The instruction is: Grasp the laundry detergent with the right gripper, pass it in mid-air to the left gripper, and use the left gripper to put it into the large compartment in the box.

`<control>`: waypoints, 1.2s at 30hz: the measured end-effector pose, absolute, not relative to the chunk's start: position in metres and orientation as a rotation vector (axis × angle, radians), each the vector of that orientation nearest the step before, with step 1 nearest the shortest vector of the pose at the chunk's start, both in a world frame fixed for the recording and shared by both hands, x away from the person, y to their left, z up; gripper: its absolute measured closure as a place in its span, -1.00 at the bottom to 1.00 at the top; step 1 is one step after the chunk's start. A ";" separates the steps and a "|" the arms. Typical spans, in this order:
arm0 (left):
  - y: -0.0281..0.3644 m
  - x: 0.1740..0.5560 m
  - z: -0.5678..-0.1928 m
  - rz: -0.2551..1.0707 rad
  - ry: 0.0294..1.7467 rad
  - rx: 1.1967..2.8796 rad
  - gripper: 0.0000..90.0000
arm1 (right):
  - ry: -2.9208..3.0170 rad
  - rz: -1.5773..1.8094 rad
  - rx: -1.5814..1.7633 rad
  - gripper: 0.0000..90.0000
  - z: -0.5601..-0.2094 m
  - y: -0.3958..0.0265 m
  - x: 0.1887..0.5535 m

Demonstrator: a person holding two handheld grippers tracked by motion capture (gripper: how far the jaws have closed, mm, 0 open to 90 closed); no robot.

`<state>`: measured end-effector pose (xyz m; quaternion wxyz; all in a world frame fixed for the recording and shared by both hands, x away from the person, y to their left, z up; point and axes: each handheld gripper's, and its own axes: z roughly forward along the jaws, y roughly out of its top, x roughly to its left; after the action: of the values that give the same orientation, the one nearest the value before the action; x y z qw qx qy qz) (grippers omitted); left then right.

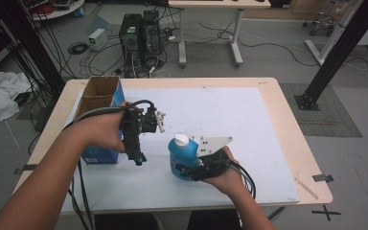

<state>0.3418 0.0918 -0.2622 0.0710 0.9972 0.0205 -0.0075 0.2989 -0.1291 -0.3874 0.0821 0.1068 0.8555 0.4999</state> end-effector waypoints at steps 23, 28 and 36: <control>0.046 0.332 -0.239 -0.023 -0.083 3.031 -0.88 | 2.702 1.512 0.112 0.03 -0.380 -0.106 0.316; 0.040 0.330 -0.241 -0.029 -0.087 3.036 -0.88 | 2.703 1.522 0.082 0.03 -0.376 -0.099 0.318; 0.032 0.326 -0.243 -0.040 -0.127 3.052 -0.88 | 2.712 1.561 0.076 0.03 -0.374 -0.092 0.318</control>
<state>0.3262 0.0323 -0.2434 0.0434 0.9981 -0.0417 -0.0132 0.3181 -0.0915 -0.3739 0.0059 0.0241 0.8665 0.4986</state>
